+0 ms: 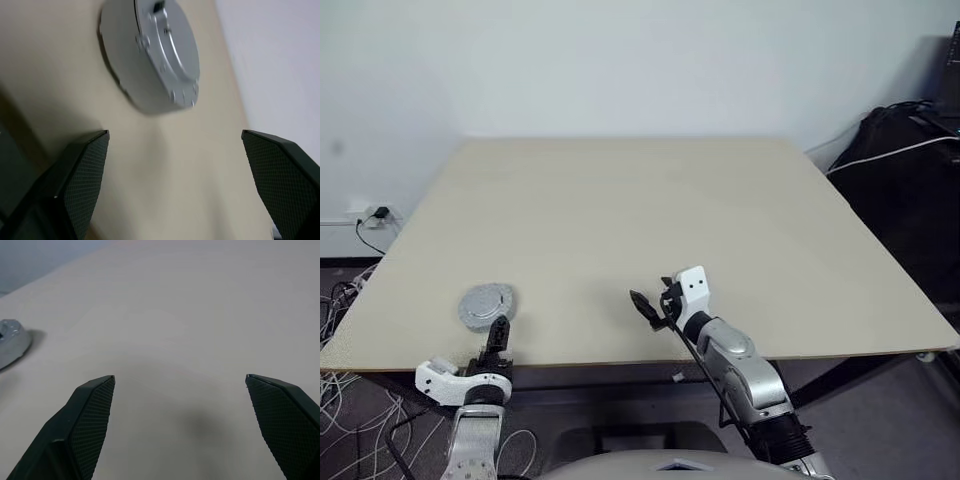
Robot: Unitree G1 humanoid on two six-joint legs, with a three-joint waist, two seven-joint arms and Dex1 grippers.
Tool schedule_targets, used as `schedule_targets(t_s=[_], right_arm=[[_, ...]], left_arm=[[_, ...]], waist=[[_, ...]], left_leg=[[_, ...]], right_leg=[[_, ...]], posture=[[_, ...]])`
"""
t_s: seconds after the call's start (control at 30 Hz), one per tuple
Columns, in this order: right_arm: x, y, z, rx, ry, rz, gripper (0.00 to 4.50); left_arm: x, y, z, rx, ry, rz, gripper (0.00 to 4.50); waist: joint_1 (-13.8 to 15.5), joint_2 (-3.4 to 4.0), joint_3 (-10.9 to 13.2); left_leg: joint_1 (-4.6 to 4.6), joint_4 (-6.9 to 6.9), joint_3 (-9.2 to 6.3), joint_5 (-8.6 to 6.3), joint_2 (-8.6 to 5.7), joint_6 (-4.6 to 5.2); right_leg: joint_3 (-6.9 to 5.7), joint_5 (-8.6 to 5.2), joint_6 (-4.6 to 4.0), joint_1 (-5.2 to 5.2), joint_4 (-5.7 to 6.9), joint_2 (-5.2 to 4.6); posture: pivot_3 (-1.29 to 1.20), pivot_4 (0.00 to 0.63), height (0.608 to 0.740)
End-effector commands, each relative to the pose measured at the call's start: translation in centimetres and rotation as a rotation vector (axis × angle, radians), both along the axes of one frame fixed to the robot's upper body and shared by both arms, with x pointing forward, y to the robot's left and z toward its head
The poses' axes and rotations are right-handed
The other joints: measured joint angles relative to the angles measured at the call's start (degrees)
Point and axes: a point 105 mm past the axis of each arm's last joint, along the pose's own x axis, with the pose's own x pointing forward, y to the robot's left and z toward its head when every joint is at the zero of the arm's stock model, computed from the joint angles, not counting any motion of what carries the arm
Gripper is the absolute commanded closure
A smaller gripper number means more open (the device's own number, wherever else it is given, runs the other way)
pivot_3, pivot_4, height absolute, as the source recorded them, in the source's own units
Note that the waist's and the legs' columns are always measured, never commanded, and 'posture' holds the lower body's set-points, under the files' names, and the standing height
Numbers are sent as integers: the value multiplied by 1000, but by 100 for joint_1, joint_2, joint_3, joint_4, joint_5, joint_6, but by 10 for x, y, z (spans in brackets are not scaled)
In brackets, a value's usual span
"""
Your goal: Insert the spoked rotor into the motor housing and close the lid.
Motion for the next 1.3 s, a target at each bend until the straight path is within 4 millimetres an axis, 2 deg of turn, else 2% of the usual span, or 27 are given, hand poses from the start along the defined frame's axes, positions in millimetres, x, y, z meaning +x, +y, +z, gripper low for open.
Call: schedule_targets(t_s=[0.03,0.2,0.4,0.53,0.73,0.9,1.07,1.3], right_arm=[[0,1,20,43,-72,35,0],[-7,-1,20,21,-92,84,0],[-16,0,19,-20,-140,142,0],[-23,0,15,-45,-172,182,0],[-28,-2,15,-71,-236,191,0],[-26,-7,15,-74,-252,153,0],[-25,-11,13,-80,-250,121,0],[-26,-12,11,-85,-242,127,0]], left_arm=[[-1,-38,8,47,-47,-209,15],[6,-51,20,344,-114,-362,15],[16,-61,32,597,-207,-458,15],[20,-63,43,841,-300,-506,15],[22,-68,48,1043,-390,-566,15],[22,-75,60,1111,-462,-570,15],[22,-79,85,1160,-502,-538,15],[19,-84,109,1147,-512,-522,15]], waist=[[-1,-3,8],[-7,-12,28],[-22,-26,41],[-15,-25,44],[-9,-33,53],[1,-35,56],[9,-41,60],[19,-40,63]], left_leg=[[0,0,0,-1,-1,1],[-7,0,0,-9,-5,-12],[-46,-2,5,3,-7,-9],[-45,-14,3,4,-4,-15],[-42,-15,5,3,-2,-12],[-43,-15,5,3,30,-12],[-42,-15,8,2,34,-11],[-41,-15,9,2,36,-11]], right_leg=[[0,-4,6,0,0,-1],[0,-3,3,-9,1,-1],[0,6,-16,-57,8,11],[-2,-2,-30,-60,8,19],[-1,-3,-29,-59,7,16],[-2,-2,-29,-59,9,16],[-2,-2,-29,-59,9,16],[-2,-2,-29,-59,11,17]], posture=[[0,0,740],[0,0,740],[0,0,740],[0,0,740],[0,0,740],[0,0,740],[0,0,740],[0,0,740]])
